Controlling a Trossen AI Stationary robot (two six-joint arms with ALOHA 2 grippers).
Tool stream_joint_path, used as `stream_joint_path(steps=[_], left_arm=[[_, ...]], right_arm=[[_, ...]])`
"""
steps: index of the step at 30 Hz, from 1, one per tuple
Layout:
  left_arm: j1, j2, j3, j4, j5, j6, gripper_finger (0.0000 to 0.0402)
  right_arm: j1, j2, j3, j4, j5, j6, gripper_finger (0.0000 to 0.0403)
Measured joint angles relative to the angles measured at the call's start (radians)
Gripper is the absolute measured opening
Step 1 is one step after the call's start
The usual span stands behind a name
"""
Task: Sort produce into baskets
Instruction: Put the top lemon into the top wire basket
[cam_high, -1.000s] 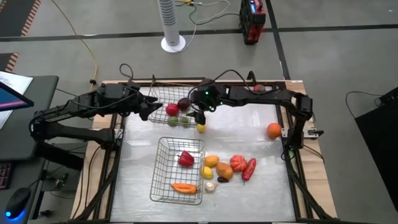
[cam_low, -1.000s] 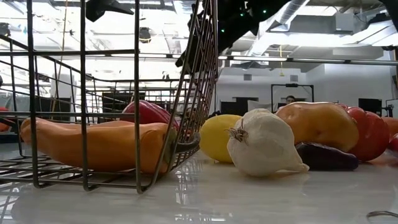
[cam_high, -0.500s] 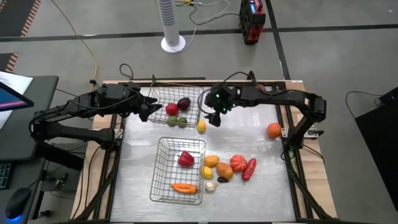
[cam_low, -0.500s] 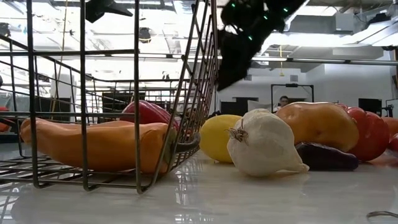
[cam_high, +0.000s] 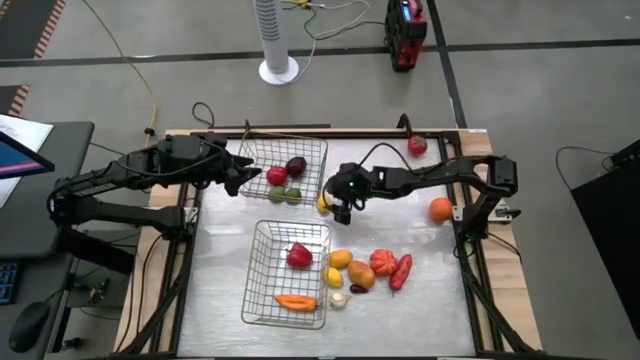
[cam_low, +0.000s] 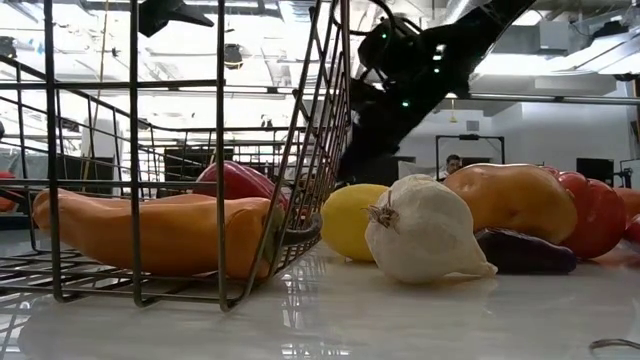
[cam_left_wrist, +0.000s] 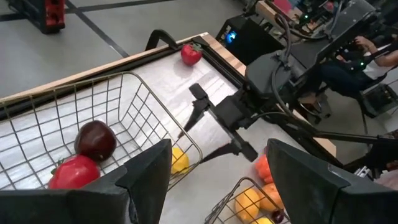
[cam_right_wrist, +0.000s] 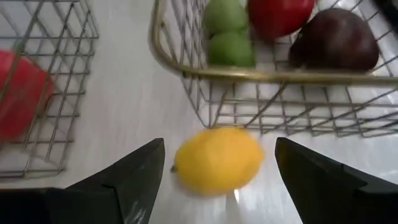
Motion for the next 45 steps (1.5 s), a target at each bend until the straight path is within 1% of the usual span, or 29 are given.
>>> stream_joint_path(steps=[4, 5, 8, 10, 11, 14, 16, 17, 19, 21, 24, 31, 37, 41, 45], left_arm=[[0.004, 0.000, 0.000, -0.006, -0.006, -0.002, 0.0250], [0.004, 0.000, 0.000, -0.010, -0.007, -0.003, 0.0250], [0.005, 0.000, 0.000, -0.031, -0.009, -0.002, 0.0250], [0.005, 0.000, -0.001, -0.032, -0.009, -0.004, 0.0250], [0.006, 0.000, -0.001, -0.037, -0.008, -0.009, 0.0250], [0.006, 0.000, -0.001, -0.046, -0.008, -0.015, 0.0250], [0.006, -0.002, -0.001, -0.057, 0.001, -0.019, 0.0250], [0.006, -0.001, -0.001, -0.057, 0.002, -0.019, 0.0250], [0.006, -0.002, -0.001, -0.061, 0.003, -0.020, 0.0250], [0.006, -0.001, -0.001, -0.065, 0.003, -0.023, 0.0250], [0.006, -0.002, 0.000, -0.068, 0.010, -0.032, 0.0250], [0.006, -0.014, 0.000, -0.073, 0.009, -0.034, 0.0250], [0.006, -0.016, 0.000, -0.075, 0.006, -0.034, 0.0250], [0.006, -0.016, 0.000, -0.075, 0.007, -0.034, 0.0250], [0.006, -0.016, 0.000, -0.074, 0.001, -0.026, 0.0250]], right_arm=[[0.003, 0.036, -0.001, 0.033, -0.004, 0.008, 0.0342], [0.003, 0.037, -0.004, 0.012, -0.006, 0.022, 0.0346], [-0.002, 0.067, -0.002, 0.070, -0.003, 0.040, 0.0362], [-0.006, 0.083, -0.010, 0.056, -0.001, 0.042, 0.0372], [-0.007, 0.094, -0.007, 0.081, -0.001, 0.044, 0.0375], [-0.006, 0.113, -0.015, 0.076, -0.002, 0.043, 0.0379], [-0.007, 0.123, -0.014, 0.133, -0.003, 0.041, 0.0377], [-0.006, 0.123, -0.018, 0.126, -0.007, 0.039, 0.0375], [-0.005, 0.145, -0.017, 0.174, -0.011, 0.033, 0.0368], [-0.004, 0.151, -0.020, 0.168, -0.014, 0.019, 0.0360], [-0.005, 0.170, -0.015, 0.202, -0.016, 0.020, 0.0342], [-0.004, 0.176, -0.019, 0.121, -0.059, 0.023, 0.0279], [-0.006, 0.132, -0.019, 0.049, -0.072, 0.037, 0.0235], [-0.020, 0.045, -0.019, -0.016, -0.111, 0.066, 0.0231], [-0.033, -0.045, -0.018, -0.139, -0.112, 0.009, 0.0251]])
